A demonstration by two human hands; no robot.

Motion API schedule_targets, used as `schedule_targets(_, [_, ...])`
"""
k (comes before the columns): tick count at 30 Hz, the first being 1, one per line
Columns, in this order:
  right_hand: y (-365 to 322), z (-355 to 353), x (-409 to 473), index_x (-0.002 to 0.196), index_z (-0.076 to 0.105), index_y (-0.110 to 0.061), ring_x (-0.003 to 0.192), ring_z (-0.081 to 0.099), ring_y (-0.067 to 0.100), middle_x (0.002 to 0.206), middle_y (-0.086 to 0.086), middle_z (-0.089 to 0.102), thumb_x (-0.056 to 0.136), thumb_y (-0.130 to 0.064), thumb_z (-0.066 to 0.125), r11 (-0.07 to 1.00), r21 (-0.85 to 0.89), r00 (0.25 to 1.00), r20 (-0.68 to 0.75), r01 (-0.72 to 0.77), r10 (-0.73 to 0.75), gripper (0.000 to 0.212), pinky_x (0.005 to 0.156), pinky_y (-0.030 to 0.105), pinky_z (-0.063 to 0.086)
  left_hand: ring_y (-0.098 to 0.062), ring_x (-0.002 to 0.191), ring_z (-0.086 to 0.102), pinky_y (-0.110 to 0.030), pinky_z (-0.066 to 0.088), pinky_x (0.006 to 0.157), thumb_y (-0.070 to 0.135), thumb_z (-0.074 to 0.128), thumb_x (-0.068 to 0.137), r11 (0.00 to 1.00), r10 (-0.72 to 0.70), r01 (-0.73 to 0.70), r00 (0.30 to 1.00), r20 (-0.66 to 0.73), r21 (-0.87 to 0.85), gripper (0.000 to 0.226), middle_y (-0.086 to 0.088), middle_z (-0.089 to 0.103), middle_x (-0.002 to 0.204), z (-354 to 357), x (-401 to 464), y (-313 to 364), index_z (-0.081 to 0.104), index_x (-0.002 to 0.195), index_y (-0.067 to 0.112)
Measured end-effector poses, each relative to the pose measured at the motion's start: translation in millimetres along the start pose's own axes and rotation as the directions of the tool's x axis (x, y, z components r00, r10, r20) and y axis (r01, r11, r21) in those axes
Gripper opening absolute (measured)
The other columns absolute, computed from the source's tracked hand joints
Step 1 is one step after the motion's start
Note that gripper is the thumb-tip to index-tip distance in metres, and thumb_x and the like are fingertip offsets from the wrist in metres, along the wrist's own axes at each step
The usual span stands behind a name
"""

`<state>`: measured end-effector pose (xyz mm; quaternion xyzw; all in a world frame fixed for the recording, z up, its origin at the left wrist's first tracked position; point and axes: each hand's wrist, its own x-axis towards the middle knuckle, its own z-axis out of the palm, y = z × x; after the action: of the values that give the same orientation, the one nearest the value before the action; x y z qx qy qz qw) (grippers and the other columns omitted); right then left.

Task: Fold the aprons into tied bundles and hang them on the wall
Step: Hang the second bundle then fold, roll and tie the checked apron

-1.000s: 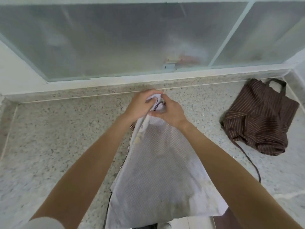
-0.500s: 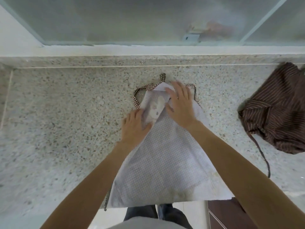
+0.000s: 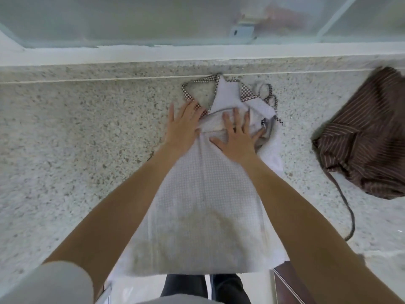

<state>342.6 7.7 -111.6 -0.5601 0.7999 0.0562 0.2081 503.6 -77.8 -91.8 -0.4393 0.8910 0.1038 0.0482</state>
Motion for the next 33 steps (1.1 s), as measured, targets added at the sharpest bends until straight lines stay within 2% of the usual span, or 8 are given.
schedule_targets(4, [21.4, -2.1, -1.5, 0.149, -0.012, -0.021, 0.141, -0.018, 0.038, 0.156, 0.010, -0.019, 0.082, -0.077, 0.019, 0.931, 0.108, 0.936, 0.006, -0.350, 0.351, 0.092, 0.103, 0.073, -0.004, -0.027, 0.131, 0.038, -0.048, 0.023, 0.109, 0.025, 0.055, 0.090, 0.992, 0.050, -0.074, 0.976, -0.211, -0.105, 0.040, -0.006, 0.044, 0.140, -8.7, -1.0, 26.7, 0.050, 0.129, 0.020])
schedule_targets(8, [30.5, -12.4, -18.6, 0.151, 0.006, -0.018, 0.144, -0.006, 0.035, 0.158, 0.011, -0.003, 0.092, -0.063, 0.023, 0.916, 0.059, 0.914, -0.062, -0.398, 0.401, 0.076, 0.106, 0.069, 0.003, -0.027, 0.122, 0.043, -0.042, 0.034, 0.098, 0.037, 0.058, 0.088, 0.979, -0.075, 0.034, 0.978, -0.195, -0.203, 0.049, -0.005, 0.047, 0.136, 4.3, -61.0, 29.1, 0.047, 0.131, 0.018])
schedule_targets(15, [-20.5, -6.0, -41.4, 0.145, 0.030, -0.020, 0.145, 0.004, 0.030, 0.157, 0.007, 0.011, 0.091, -0.041, 0.051, 0.985, 0.044, 0.969, -0.193, 0.165, -0.154, 0.061, 0.114, 0.051, 0.002, -0.028, 0.142, 0.006, -0.054, 0.009, 0.111, 0.070, 0.054, 0.074, 0.905, -0.356, 0.385, 0.918, 0.173, -0.182, 0.099, -0.007, 0.005, 0.156, 24.1, -129.5, -1.4, 0.010, 0.148, 0.021])
schedule_targets(18, [-40.4, 3.5, -40.0, 0.147, 0.026, -0.025, 0.145, 0.003, 0.029, 0.158, 0.005, 0.009, 0.095, -0.044, 0.042, 0.941, -0.027, 0.941, -0.021, 0.336, -0.337, 0.057, 0.115, 0.050, 0.002, -0.017, 0.142, -0.017, -0.056, -0.005, 0.111, 0.068, 0.054, 0.076, 0.926, -0.271, 0.326, 0.925, 0.265, -0.189, 0.101, 0.003, -0.016, 0.156, 28.7, -139.1, -29.0, -0.004, 0.149, 0.029])
schedule_targets(24, [-74.8, -11.2, -73.0, 0.140, 0.035, -0.023, 0.127, 0.037, 0.034, 0.145, 0.008, 0.032, 0.098, -0.049, 0.028, 0.891, -0.160, 0.888, 0.265, 0.424, -0.375, 0.050, 0.096, 0.049, 0.039, -0.005, 0.139, -0.021, -0.049, -0.006, 0.114, 0.040, 0.070, 0.078, 0.982, 0.051, 0.029, 0.912, 0.406, -0.189, 0.098, 0.017, -0.017, 0.153, 4.0, -145.5, -116.2, -0.001, 0.146, 0.041])
schedule_targets(28, [-98.4, -31.3, -50.9, 0.121, 0.054, -0.017, 0.088, 0.060, 0.025, 0.111, 0.005, 0.059, 0.102, -0.028, 0.033, 0.886, -0.114, 0.885, -0.075, 0.450, -0.459, 0.031, 0.066, 0.032, 0.042, -0.006, 0.141, 0.013, -0.039, 0.012, 0.115, 0.038, 0.069, 0.080, 0.893, 0.020, 0.102, 0.964, 0.266, -0.438, 0.065, 0.016, 0.024, 0.150, -4.0, -146.8, -132.0, 0.038, 0.137, 0.037])
schedule_targets(30, [-105.0, -37.0, -24.6, 0.119, 0.059, -0.017, 0.093, 0.058, 0.024, 0.112, 0.005, 0.059, 0.098, -0.013, 0.042, 0.897, -0.081, 0.879, -0.179, 0.434, -0.442, 0.028, 0.064, 0.030, 0.039, -0.014, 0.133, 0.034, -0.033, 0.028, 0.109, 0.034, 0.062, 0.087, 0.839, -0.122, 0.171, 0.984, 0.128, -0.517, 0.046, 0.007, 0.041, 0.141, -6.3, -142.2, -131.1, 0.049, 0.131, 0.029])
schedule_targets(33, [-106.6, -37.7, 11.8, 0.121, 0.060, -0.017, 0.115, 0.045, 0.027, 0.128, 0.008, 0.048, 0.091, -0.004, 0.052, 0.901, -0.076, 0.899, -0.069, 0.428, -0.433, 0.034, 0.081, 0.036, 0.046, -0.024, 0.127, 0.038, -0.041, 0.038, 0.104, 0.032, 0.059, 0.089, 0.851, -0.310, 0.253, 0.949, -0.051, -0.461, 0.045, -0.005, 0.045, 0.135, -3.7, -132.4, -133.1, 0.049, 0.131, 0.018])
